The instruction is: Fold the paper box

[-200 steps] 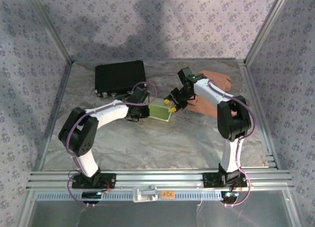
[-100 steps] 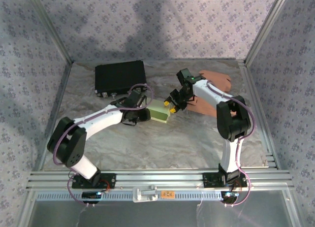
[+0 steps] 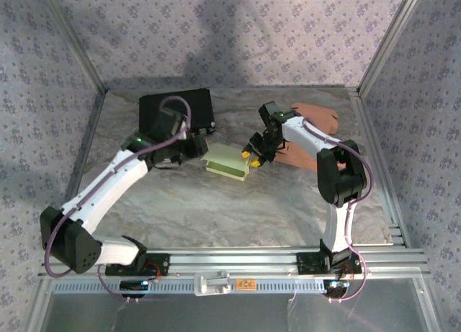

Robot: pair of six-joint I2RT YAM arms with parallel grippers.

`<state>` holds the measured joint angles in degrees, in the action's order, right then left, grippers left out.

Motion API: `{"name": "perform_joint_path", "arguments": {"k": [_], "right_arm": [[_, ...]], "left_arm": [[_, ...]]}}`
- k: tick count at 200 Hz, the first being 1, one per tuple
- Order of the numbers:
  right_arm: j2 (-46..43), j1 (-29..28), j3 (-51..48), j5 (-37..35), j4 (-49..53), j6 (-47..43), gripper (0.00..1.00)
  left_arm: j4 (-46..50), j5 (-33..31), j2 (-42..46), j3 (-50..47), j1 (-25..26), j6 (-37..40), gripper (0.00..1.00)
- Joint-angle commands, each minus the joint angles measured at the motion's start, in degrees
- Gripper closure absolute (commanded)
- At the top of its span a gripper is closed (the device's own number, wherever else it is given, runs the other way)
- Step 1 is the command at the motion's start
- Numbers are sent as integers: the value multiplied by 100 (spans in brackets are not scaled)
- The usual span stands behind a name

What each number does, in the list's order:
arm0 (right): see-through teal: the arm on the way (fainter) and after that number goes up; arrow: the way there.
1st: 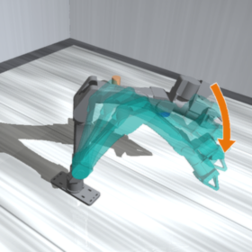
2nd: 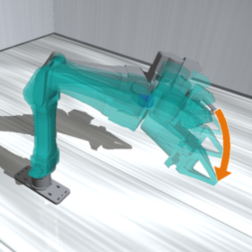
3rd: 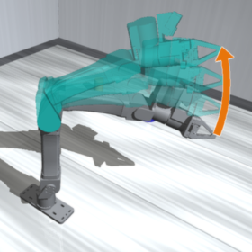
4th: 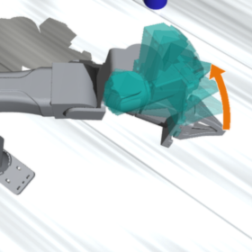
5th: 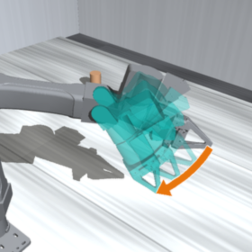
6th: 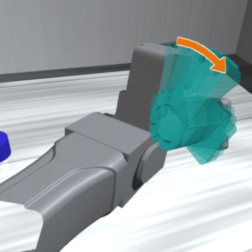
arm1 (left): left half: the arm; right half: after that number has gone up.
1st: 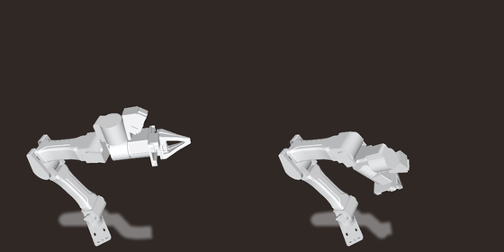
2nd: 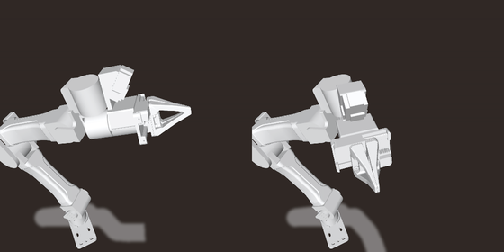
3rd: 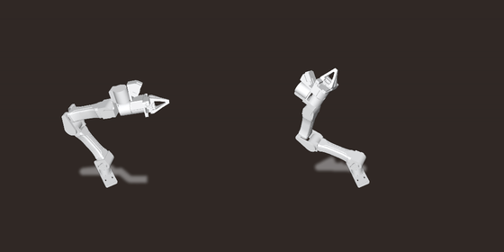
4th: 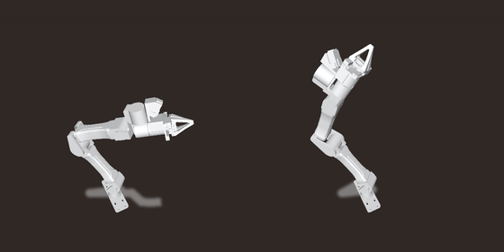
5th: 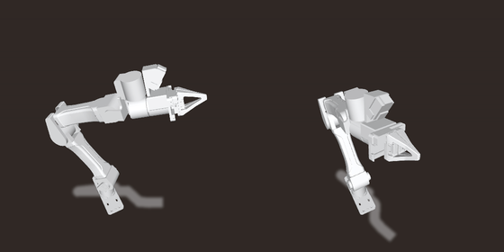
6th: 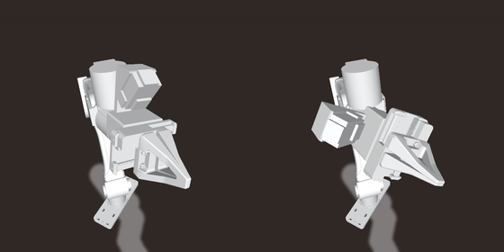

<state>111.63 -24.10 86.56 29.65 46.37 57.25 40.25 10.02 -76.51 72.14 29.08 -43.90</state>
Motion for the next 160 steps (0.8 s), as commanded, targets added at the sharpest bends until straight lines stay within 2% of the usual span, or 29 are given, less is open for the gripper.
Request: {"name": "perform_joint_path", "arguments": {"k": [1,14,22,30,68,107,160], "right_arm": [[-84,-28,149,-174,329,-439,63],[-68,-26,206,-216,364,-532,61],[-34,-30,243,-231,396,-586,60],[5,-29,279,-249,432,-637,60],[82,-53,324,-280,401,-651,59],[128,-47,440,-252,374,-567,58],[238,49,369,199,8,-232,57]], "left_arm": [[753,645,-578,432,-512,462,53],[657,907,-1007,595,-692,654,47],[609,1051,-1286,713,-768,736,34],[579,1142,-1579,860,-797,858,29],[698,1125,-2703,1644,-803,1244,33],[377,1059,-2921,1731,-807,1439,36],[198,1076,-3393,1974,-775,1938,41]]}}
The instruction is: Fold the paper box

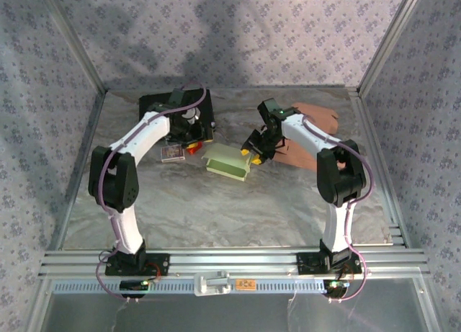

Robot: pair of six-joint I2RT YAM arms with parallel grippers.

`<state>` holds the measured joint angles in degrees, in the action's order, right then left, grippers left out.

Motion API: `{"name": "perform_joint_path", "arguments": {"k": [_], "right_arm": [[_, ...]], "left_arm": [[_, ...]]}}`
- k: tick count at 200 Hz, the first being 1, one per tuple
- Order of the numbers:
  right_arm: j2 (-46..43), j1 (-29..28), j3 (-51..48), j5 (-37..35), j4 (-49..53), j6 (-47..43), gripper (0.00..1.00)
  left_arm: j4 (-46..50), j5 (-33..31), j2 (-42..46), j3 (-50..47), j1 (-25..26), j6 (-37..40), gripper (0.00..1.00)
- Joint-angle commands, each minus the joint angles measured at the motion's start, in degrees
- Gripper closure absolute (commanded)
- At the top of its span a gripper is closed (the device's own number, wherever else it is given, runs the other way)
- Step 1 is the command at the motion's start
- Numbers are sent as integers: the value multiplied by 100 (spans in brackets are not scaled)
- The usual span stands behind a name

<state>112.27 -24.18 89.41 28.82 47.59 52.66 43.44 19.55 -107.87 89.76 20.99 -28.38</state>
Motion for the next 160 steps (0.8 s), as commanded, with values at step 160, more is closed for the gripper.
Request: {"name": "perform_joint_path", "arguments": {"k": [160], "right_arm": [[181,243,-152,800,-558,659,54]], "left_arm": [[49,36,-358,168,388,500,43]]}}
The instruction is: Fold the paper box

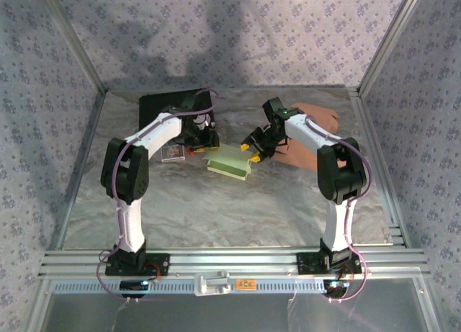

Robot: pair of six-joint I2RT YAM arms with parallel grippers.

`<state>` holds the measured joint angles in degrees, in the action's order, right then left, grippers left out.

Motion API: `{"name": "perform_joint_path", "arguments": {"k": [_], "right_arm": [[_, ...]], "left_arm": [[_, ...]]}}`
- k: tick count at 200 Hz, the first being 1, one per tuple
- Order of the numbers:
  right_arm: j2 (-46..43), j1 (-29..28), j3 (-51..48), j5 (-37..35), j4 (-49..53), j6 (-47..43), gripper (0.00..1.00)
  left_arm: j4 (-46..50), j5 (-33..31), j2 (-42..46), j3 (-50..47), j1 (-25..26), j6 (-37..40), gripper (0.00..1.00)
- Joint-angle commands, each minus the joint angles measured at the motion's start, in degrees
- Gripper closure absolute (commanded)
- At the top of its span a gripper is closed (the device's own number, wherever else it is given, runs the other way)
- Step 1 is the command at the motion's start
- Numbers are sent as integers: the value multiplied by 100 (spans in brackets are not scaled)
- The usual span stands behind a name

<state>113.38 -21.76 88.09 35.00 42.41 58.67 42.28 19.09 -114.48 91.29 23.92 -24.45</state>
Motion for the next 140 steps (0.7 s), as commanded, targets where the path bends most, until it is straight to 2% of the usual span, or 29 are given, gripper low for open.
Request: {"name": "perform_joint_path", "arguments": {"k": [1,43,86,107,140], "right_arm": [[70,3,-20,182,-40,57,54],[-43,48,-158,161,-48,34,54],[-89,75,-240,164,-58,1,54],[-115,70,-283,151,-97,16,53],[-84,71,-302,203,-180,93,53]], "left_arm": [[166,79,307,13,95,107,43],[507,-181,295,318,-55,374,41],[907,-148,110,591,-105,570,38],[858,-181,136,544,-107,566,38],[606,126,14,529,-60,445,39]]}}
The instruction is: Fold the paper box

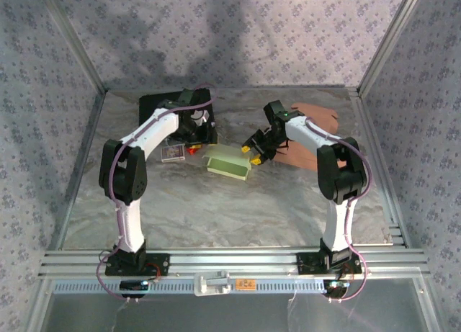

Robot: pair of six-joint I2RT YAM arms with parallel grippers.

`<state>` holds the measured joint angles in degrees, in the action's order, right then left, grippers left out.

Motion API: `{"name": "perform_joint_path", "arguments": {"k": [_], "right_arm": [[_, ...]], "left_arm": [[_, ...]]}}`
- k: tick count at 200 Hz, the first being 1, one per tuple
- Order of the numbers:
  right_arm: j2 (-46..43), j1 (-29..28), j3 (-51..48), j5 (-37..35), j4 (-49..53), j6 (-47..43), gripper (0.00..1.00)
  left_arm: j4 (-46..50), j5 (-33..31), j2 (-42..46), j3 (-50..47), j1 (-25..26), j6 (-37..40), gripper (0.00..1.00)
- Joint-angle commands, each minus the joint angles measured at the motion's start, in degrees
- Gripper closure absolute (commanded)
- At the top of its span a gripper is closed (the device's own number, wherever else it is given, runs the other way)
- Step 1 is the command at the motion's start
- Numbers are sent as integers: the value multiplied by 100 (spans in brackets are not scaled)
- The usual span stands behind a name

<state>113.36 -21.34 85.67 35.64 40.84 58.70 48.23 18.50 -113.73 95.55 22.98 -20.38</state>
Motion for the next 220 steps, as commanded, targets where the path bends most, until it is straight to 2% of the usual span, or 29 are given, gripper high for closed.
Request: {"name": "perform_joint_path", "arguments": {"k": [1,69,182,220], "right_arm": [[-79,31,-59,142,-28,99,53],[-33,29,-15,206,-197,280,54],[-16,3,-58,222,-291,338,54],[-25,-9,-94,216,-312,342,54]], "left_arm": [[11,187,-65,99,37,36,39],[-203,354,-101,-35,205,-113,42],[-7,-113,-4,-226,186,-54,40],[-36,-70,28,-253,92,-36,39]]}}
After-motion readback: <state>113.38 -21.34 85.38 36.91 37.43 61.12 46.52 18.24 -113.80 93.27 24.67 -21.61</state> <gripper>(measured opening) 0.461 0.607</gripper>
